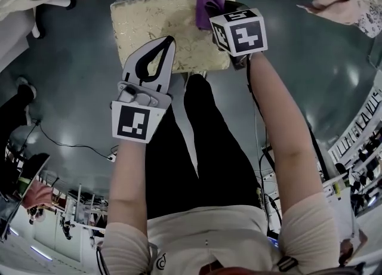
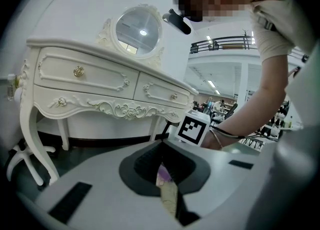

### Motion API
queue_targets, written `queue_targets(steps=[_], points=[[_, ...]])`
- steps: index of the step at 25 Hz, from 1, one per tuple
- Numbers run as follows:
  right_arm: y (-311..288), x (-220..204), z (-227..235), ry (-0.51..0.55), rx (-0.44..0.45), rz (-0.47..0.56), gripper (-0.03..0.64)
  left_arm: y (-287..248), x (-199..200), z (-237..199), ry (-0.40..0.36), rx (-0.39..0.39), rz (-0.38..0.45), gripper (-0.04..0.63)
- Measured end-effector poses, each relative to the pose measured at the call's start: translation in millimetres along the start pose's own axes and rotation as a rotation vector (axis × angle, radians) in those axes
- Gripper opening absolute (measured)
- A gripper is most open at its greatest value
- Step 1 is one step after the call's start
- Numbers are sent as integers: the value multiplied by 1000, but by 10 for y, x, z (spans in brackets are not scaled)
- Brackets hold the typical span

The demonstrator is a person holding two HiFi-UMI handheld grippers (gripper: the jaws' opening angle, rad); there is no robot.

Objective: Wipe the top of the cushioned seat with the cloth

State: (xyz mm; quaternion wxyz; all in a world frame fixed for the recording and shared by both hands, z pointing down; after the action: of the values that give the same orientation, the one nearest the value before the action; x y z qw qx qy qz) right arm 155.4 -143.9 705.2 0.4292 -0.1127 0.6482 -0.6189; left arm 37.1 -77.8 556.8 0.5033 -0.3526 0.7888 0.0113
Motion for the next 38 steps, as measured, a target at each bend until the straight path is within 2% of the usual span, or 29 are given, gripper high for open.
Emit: queue_targets(steps=[6, 11, 14, 17, 22, 28, 34, 38], points=[[145, -254, 256, -13, -31, -16, 84, -129, -90, 210, -8, -7, -12, 14], [257, -503, 514, -20, -89, -78, 83, -168, -106, 391, -12, -30, -12, 14], [338, -514, 564, 11, -128, -121, 80, -121, -94, 430, -8, -44, -12, 14], [452, -388, 431, 29, -137, -102, 80, 11, -47, 417, -14, -61, -10, 14], [529, -107, -127, 10, -93, -45, 80, 426, 78, 230, -5, -76, 4, 14], [229, 124, -1019, -42, -10, -13, 80, 1028, 124, -176, -22, -71, -5, 14], [-120, 416, -1923, -78, 83, -6, 80, 1623, 148, -623, -15, -43, -15, 14], [-378, 612, -2305, -75, 122, 1, 80, 1860, 131, -933, 10, -2, 0, 14]])
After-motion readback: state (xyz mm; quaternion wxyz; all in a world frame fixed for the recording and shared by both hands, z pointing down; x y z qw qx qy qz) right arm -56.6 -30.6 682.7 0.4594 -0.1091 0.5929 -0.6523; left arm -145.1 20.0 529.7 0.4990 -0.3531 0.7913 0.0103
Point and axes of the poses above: the fingertips, and each gripper's own axes: y backward along the fingers, z to its right, x out of its top, the point moved 2 cm from there along y, backward along the fingers, and after that the axes turned 14 degrees about y, right-handed, at the moved point
